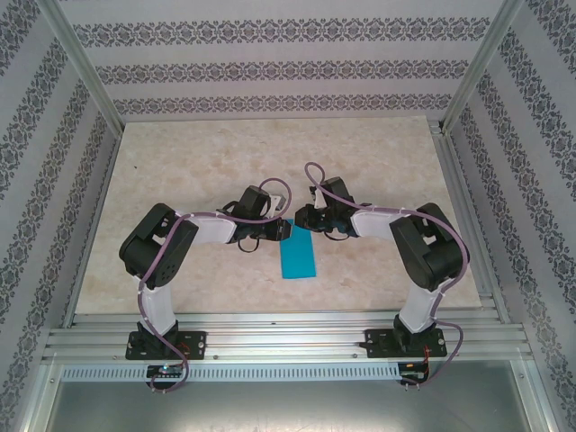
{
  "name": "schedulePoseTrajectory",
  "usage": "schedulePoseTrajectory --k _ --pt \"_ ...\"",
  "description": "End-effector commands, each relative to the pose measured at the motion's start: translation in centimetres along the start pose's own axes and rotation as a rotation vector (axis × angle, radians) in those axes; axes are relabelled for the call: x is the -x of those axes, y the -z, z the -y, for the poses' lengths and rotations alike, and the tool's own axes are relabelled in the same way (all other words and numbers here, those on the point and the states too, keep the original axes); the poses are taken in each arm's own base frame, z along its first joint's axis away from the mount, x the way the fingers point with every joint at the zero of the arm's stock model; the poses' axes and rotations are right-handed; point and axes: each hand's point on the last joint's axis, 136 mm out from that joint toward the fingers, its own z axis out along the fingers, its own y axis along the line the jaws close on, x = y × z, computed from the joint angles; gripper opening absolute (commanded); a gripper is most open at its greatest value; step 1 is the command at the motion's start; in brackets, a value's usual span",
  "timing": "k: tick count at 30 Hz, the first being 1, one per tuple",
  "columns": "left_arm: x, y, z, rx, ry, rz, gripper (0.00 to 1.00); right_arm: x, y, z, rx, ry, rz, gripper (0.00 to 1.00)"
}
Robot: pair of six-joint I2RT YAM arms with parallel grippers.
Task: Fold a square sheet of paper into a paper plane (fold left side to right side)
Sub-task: Hold the square sheet of paper at the center of the table, then first fold the square sheet of paper in half at the center of the table.
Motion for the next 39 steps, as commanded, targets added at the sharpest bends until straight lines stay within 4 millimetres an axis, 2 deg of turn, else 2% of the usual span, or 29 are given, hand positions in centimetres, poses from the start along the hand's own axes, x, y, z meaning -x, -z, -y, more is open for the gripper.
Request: schedulePoseTrajectory --k 1,6,9,14,18,25,30,39 --pt "-1.8 -1.2 -1.5 0.063 -0.019 -0.050 0.29 0.2 -0.9 1.4 -0.057 -0.034 -0.007 0.18" --pt "-1.0 0.1 -0.3 0.034 -0.042 -0.009 0.32 -1.1 -1.6 3.8 -0.153 -0.049 -0.056 0.17" --pt "-0.1 1.6 1.4 -0.020 -0.069 0.043 0.35 -1.7 -1.7 4.9 -0.199 -0.046 -0.077 0.17" --pt "0.2 3.9 4.3 -0.126 -0.133 0.111 0.36 -2.3 -2.1 5.2 -0.202 -0.053 -0.099 0.17" --pt "-0.5 4.0 5.8 -0.190 -0.177 0.125 0.36 -2.3 -2.1 4.9 -0.199 -0.051 -0.101 0.17" --pt "-0.8 2.1 4.4 -0.146 -0.162 0.092 0.34 -2.5 -2.0 4.8 -0.203 -0.048 -0.111 0.17" --pt "-2.2 0.8 3.5 -0.125 -0.155 0.043 0.34 -2.2 -2.0 4.1 -0.183 -0.048 -0.105 0.17" --pt "-4.2 -0.4 2.0 -0.070 -0.157 -0.016 0.32 1.1 0.3 -0.5 -0.074 -0.010 -0.032 0.17"
